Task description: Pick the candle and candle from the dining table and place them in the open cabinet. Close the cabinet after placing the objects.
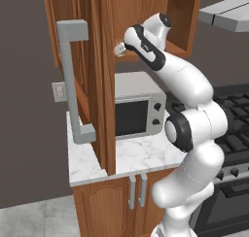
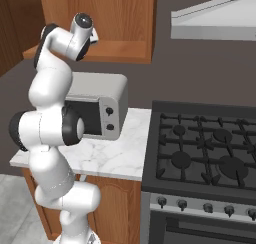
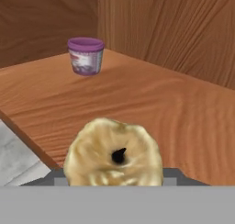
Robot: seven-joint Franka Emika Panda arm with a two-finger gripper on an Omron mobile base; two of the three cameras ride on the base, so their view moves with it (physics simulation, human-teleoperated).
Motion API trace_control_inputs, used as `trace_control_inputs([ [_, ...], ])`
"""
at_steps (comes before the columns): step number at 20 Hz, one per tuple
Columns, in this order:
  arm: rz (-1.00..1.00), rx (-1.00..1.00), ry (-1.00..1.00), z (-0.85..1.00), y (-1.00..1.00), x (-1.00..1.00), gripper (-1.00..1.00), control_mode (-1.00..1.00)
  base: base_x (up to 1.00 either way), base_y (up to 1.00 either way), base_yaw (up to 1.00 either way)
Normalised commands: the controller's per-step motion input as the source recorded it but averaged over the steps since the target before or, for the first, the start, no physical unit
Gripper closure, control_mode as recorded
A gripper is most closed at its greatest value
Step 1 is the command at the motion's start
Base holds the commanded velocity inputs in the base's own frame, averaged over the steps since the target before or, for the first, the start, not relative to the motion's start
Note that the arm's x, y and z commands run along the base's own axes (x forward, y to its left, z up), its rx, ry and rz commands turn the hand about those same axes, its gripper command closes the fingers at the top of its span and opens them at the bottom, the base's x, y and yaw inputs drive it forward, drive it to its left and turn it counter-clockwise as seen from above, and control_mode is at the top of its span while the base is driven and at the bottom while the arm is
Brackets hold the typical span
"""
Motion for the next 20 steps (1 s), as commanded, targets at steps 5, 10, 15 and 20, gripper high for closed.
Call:
trace_control_inputs([
  [5,0.0,0.0,0.0,-0.01,0.16,0.26,1.0,-1.0,0.0,0.0,0.0],
  [10,0.0,0.0,0.0,-0.21,0.16,0.34,1.0,-1.0,0.0,0.0,0.0],
  [15,0.0,0.0,0.0,-0.4,0.15,0.35,1.0,-1.0,0.0,0.0,0.0],
  [20,0.01,0.0,0.0,-0.49,0.15,0.4,1.0,-1.0,0.0,0.0,0.0],
])
